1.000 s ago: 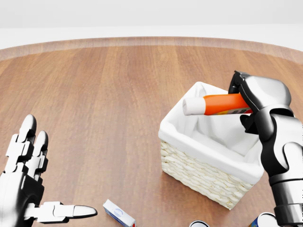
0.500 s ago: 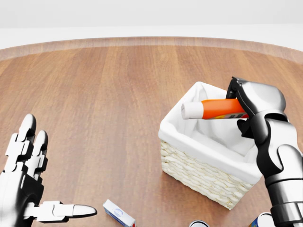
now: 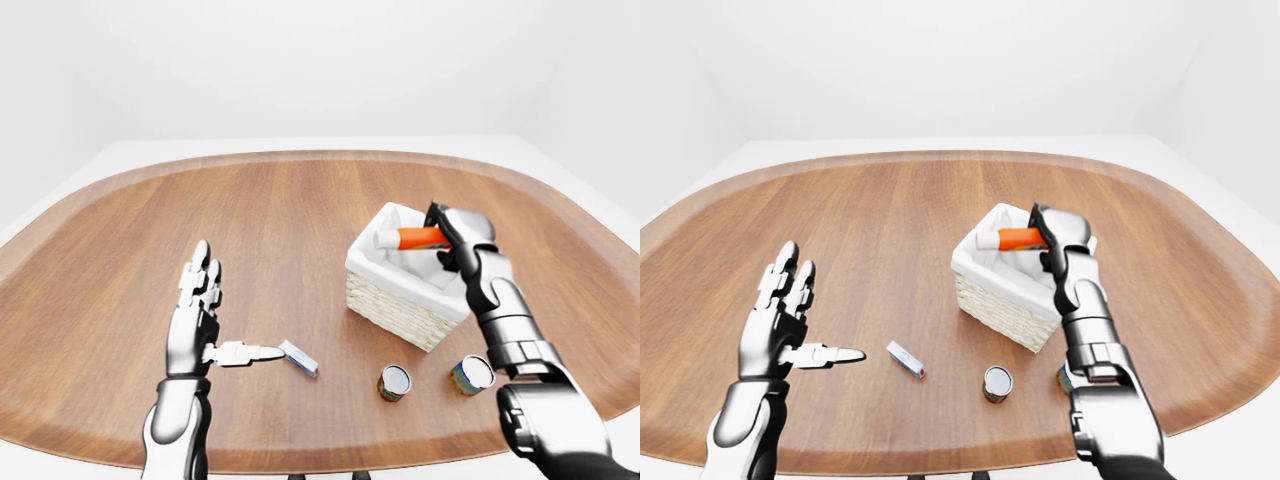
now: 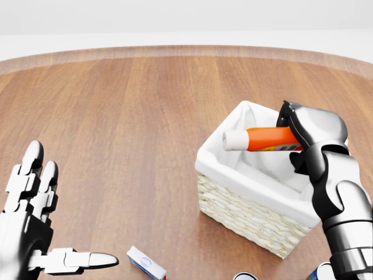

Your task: Pick up the ketchup, and put it in the basket.

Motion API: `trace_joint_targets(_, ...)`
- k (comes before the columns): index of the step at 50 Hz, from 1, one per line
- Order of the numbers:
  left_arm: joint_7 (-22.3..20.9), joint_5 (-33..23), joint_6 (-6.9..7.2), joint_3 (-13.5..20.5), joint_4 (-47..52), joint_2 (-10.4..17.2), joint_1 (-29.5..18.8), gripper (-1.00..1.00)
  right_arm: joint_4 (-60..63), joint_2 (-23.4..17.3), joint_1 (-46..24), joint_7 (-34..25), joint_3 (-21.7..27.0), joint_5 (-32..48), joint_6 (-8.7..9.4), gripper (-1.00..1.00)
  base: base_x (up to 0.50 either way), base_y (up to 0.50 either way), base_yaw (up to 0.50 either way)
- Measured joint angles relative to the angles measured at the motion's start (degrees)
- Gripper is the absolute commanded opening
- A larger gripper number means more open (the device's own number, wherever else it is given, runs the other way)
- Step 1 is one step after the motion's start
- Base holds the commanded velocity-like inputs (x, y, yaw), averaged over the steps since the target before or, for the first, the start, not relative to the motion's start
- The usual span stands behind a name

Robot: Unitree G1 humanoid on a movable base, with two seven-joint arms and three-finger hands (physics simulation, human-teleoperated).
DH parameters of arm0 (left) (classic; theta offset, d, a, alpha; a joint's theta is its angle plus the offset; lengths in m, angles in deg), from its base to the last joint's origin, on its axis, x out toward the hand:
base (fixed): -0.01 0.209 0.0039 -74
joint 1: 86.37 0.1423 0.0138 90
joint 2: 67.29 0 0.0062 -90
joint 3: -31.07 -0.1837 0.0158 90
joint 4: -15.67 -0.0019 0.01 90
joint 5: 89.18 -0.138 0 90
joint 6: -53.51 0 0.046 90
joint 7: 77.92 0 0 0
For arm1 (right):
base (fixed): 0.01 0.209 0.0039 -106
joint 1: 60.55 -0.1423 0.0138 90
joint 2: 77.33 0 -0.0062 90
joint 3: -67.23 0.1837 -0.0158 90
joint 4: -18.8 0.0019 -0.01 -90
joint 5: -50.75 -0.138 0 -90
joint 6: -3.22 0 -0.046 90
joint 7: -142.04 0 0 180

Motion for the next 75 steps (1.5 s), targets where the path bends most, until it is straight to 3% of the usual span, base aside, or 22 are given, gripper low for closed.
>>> trace_joint_targets(6, -0.01, 0.0, -0.16, 0.01, -0.19, 0.0, 0.02, 1.0, -0.78, 0.06, -0.03, 0.51, -0.18, -0.1, 0.0, -1.0, 0.0, 0.0, 0.0)
trace_joint_targets(7, -0.02, 0.0, -0.19, 0.01, -0.22, 0.0, 0.02, 1.0, -0.82, 0.07, -0.02, 0.52, -0.2, -0.11, 0.0, 0.45, 0.0, 0.0, 0.0)
trace_joint_targets(8, -0.02, 0.0, -0.23, 0.0, -0.26, 0.0, 0.03, 1.0, -0.82, 0.08, 0.01, 0.51, -0.19, -0.06, 0.0, 1.0, 0.0, 0.0, 0.0)
trace_joint_targets(49, -0.01, -0.06, -0.87, -0.16, -0.92, -0.03, 0.21, 1.0, 4.5, 0.13, 1.36, -1.94, 0.96, 0.46, 0.0, 1.0, 0.0, 0.0, 0.0)
trace_joint_targets(59, 0.11, -0.19, -0.65, -0.44, -0.71, -0.02, 0.13, 1.0, 12.31, 1.1, 4.2, -5.31, 2.1, -1.21, 0.0, 1.0, 0.0, 0.0, 0.0)
trace_joint_targets(75, 0.39, -0.58, -0.07, -0.95, 0.05, 0.0, 0.17, 1.0, 44.57, 5.8, 16.04, -19.28, 4.36, -4.26, 0.0, 1.0, 0.0, 0.0, 0.0)
